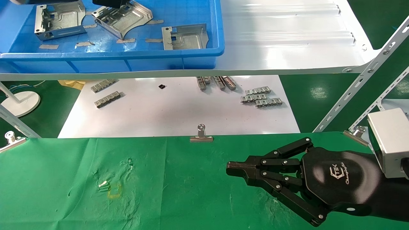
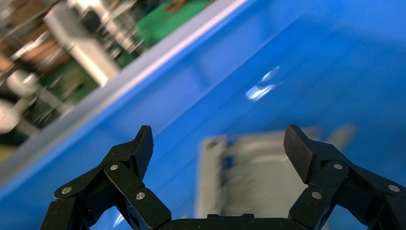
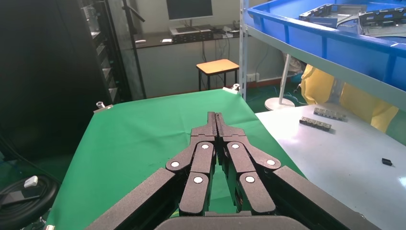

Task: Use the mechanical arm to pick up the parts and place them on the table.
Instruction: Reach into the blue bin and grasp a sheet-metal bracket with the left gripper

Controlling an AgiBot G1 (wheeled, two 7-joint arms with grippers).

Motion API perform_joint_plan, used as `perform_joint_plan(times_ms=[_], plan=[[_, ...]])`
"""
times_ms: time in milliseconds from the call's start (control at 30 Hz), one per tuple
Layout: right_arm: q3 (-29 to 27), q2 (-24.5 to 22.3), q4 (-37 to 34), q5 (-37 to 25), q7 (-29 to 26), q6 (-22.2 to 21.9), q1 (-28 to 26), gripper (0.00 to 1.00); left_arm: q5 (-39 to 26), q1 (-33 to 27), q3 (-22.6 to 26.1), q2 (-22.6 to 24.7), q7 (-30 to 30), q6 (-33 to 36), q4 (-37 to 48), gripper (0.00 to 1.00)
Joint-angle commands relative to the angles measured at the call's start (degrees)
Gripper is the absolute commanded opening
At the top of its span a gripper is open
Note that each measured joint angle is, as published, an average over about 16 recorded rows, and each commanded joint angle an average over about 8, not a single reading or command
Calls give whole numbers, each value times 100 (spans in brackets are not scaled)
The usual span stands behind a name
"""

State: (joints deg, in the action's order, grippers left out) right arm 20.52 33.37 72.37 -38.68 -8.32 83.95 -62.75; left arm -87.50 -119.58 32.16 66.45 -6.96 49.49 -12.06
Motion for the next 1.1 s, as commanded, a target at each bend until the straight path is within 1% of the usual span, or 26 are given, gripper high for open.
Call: perform_joint_plan(times_ms=[33, 167, 200, 233, 500, 767, 1100], plan=[[0, 0, 0, 0, 0, 0, 0, 0, -140, -84, 54, 189, 41, -464, 413, 60], [0, 0, 0, 0, 0, 0, 0, 0, -169, -130, 59, 350, -57, -815, 827, 10], [0, 0, 0, 0, 0, 0, 0, 0, -183, -141, 68, 374, -68, -835, 889, 2], [0, 0, 0, 0, 0, 0, 0, 0, -203, -153, 82, 394, -72, -830, 939, 0], [1, 0, 0, 1, 0, 0, 0, 0, -344, -227, 182, 442, -118, -595, 1175, 0], [1, -1, 0, 1, 1, -1, 0, 0, -260, -192, 124, 436, -258, -649, 1246, 0], [2, -1, 0, 1, 1, -1, -1, 0, -212, -153, 90, 421, -257, -678, 1210, 0]])
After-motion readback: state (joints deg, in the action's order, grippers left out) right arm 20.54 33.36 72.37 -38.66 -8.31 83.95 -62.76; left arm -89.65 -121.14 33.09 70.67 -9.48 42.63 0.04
